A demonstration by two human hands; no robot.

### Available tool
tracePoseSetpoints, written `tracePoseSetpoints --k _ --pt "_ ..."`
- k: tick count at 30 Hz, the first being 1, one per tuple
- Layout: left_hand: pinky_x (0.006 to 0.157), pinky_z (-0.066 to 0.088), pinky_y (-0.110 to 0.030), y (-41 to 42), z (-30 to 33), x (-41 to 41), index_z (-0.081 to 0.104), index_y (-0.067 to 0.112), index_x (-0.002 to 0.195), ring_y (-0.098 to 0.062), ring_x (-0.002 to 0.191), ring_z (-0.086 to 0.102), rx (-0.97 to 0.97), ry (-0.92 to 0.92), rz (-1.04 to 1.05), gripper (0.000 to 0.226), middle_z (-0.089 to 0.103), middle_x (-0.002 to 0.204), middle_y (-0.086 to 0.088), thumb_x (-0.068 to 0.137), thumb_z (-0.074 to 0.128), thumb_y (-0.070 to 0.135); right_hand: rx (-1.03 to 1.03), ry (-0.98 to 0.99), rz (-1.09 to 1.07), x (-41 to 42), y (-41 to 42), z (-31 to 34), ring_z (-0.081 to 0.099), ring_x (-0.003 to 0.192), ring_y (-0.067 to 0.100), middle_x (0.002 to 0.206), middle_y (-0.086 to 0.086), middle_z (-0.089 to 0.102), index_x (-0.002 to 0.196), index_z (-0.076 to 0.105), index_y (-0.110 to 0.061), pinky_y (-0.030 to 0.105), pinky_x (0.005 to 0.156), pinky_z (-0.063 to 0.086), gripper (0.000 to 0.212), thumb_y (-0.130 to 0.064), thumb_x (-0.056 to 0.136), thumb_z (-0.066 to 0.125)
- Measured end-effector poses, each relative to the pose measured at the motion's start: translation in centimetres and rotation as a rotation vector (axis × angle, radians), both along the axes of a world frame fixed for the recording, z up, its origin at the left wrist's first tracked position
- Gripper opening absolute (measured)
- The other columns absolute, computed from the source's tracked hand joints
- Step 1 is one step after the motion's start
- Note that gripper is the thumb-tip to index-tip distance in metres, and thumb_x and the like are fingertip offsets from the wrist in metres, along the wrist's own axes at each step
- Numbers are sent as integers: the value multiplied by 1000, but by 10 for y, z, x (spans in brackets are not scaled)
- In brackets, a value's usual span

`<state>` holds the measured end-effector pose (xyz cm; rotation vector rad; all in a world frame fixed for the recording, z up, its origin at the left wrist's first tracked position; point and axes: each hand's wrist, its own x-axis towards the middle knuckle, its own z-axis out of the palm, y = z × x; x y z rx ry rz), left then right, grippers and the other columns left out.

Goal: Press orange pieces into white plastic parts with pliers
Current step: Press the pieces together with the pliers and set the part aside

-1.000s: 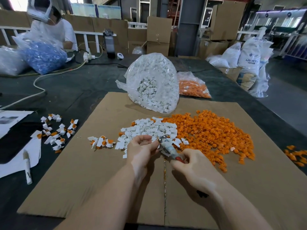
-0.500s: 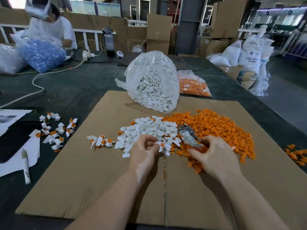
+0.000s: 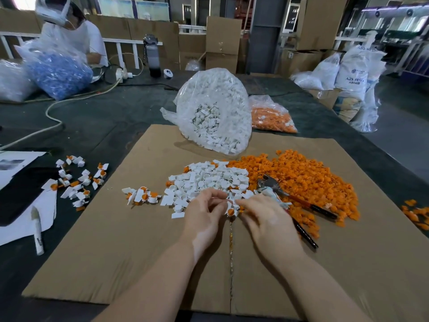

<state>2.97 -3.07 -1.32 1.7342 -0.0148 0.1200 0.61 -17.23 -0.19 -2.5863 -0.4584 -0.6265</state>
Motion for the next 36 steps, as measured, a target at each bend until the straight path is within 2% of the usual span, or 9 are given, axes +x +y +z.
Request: tracePoseSetpoints --k 6,9,12,15,19,24,27,30,36 --pt "71 45 -8 6 -1 -8 62 20 94 -8 83 62 -34 35 -106 30 68 87 1 83 56 -7 222 5 -12 -2 15 -15 63 76 18 76 1 68 79 70 -7 27 68 51 7 0 77 72" --pt "69 46 -13 5 -3 -10 59 31 92 -10 73 58 138 -16 -145 38 63 79 1 77 67 -2 304 25 -36 -3 16 -15 62 78 14 78 -1 67 82 70 -7 23 69 48 5 -3 80 69" --pt "67 42 -11 3 -6 -7 58 31 92 -6 73 55 266 -70 -128 30 60 77 7 76 74 11 330 27 -25 -5 14 -15 61 80 10 81 -2 68 84 70 -9 21 71 47 6 -4 81 69" --pt "66 39 -3 4 -7 -7 57 33 91 1 76 56 250 -86 -123 27 60 80 15 80 72 13 379 48 -37 -6 13 -14 60 82 9 83 -4 67 87 70 -10 21 73 48 7 -6 82 68" --pt "68 40 -6 4 -6 -8 54 42 87 2 78 56 289 -104 -137 31 62 83 16 79 73 19 350 33 -30 -6 14 -15 60 83 11 82 -3 66 85 70 -9 21 73 47 7 -3 81 68" --pt "65 36 -1 4 -7 -7 57 36 87 3 78 55 313 -96 -116 20 59 81 20 80 72 24 365 16 -40 -6 13 -17 61 82 11 82 -3 67 85 71 -10 16 73 44 8 -4 81 69" --pt "70 41 -5 4 -7 -9 60 37 99 1 81 56 282 -102 -117 28 59 88 18 79 73 22 287 -22 -51 -7 13 -17 62 79 15 79 0 67 83 70 -8 20 70 47 6 -3 79 70" --pt "72 42 -7 4 -6 -11 55 50 94 -1 81 57 292 -140 -142 41 60 90 18 79 73 16 197 -57 -44 -8 14 -18 63 78 17 77 1 67 81 70 -7 24 68 49 6 -2 78 71" --pt "69 39 -2 6 -7 -10 60 38 93 8 77 55 219 -109 -121 35 62 81 15 78 73 9 374 -89 -66 -7 11 -18 62 80 15 82 1 66 88 69 -6 27 70 52 13 3 79 68"
